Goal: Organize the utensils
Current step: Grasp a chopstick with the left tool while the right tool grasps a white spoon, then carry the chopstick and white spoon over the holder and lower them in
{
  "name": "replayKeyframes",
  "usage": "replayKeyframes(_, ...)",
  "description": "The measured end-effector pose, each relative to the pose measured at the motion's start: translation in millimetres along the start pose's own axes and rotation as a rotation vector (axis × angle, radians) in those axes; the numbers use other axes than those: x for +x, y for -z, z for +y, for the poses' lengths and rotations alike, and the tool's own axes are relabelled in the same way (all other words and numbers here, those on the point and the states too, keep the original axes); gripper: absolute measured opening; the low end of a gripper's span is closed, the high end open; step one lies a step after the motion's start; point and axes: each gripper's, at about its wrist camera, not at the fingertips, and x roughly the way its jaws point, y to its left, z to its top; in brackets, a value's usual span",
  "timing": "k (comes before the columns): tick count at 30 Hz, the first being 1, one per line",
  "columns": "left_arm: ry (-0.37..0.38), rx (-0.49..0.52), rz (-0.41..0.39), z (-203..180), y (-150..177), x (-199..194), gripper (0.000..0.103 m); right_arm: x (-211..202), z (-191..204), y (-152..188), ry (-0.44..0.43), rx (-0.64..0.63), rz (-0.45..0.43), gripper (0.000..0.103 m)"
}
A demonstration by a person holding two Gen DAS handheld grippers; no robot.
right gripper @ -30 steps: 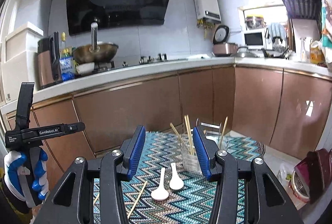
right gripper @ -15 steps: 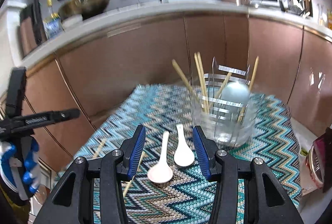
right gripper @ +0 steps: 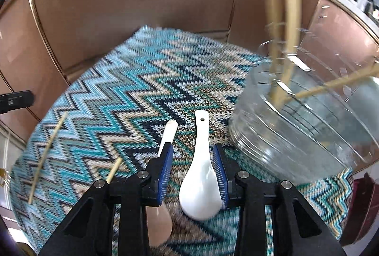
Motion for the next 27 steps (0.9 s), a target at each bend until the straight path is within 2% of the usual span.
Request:
replayKeyframes(4,-0.011,0.011,0.043,4,4,12,0.044,21,1,-12,0.012,-0.027,0.056,0.034)
replayKeyframes(10,-0.001,0.006,0.075,7,10,24,0.044,37,-3,-16,0.003,-0.017,0.083,0.034)
replayKeyframes(14,-0.011,-0.008,0.102,12,10,32,0.044,45,-2,-22,0.003,-0.018,0.099,0.029)
replayKeyframes(19,-0.008,-0.015,0.163,16,6,43,0.043,51,-5,-29,-0.004,-0.006,0.114,0.015)
replayKeyframes(24,-0.011,0.005,0.223,12,7,57,0.043,51,-9,-28,-0.023,0.004,0.121,0.014)
replayKeyframes(27,-0.032,0.028,0.244,9,8,63,0.036,48,-9,-24,-0.028,0.0,0.124,0.014)
